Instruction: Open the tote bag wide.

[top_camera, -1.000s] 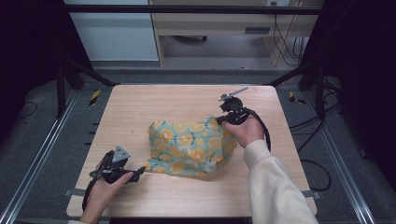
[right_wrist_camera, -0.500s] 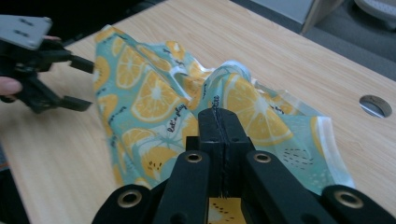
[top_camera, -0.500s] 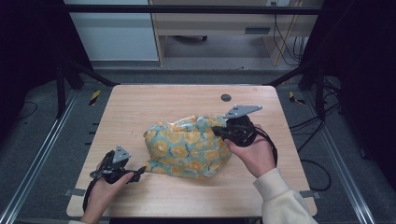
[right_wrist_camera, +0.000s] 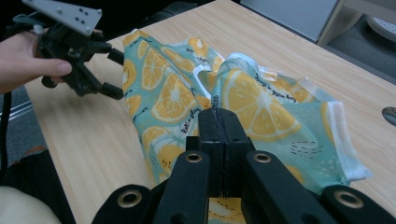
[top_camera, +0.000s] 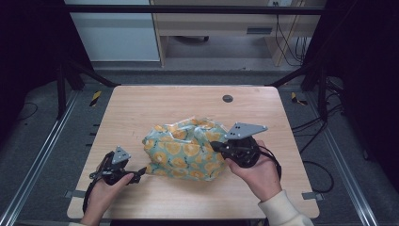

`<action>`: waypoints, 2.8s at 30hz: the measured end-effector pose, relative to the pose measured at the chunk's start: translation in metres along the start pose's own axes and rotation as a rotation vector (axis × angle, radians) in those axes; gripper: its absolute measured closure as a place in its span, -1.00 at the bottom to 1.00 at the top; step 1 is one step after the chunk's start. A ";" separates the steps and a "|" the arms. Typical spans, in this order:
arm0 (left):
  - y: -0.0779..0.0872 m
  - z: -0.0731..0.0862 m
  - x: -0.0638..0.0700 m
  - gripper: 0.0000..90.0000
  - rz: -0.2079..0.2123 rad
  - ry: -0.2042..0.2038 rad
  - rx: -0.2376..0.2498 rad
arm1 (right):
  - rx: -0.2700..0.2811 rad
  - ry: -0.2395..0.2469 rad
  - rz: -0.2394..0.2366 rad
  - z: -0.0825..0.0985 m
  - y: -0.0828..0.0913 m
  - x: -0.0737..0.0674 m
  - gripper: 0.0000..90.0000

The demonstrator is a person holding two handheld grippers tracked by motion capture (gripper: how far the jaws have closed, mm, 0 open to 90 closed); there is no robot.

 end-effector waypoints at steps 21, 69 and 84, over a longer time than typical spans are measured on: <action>0.032 -0.045 -0.008 -0.41 -0.004 -0.051 0.027 | -0.076 0.023 -0.081 0.057 -0.019 -0.028 1.00; -0.039 -0.149 -0.002 0.32 0.248 -0.107 -0.316 | -0.089 0.029 -0.079 0.078 -0.026 -0.032 0.94; 0.035 -0.132 0.025 0.98 0.296 -0.149 -0.017 | -0.116 0.029 -0.027 0.086 -0.037 -0.032 0.92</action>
Point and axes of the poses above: each handheld gripper's, and its own axes: y roughly backward along the jaws, z roughly out of its underside, x roughly to its right, the point moved 1 cm from there along -y, roughly forward along the jaws, and after that the axes turned 7 degrees about z, right-handed, at the moved point
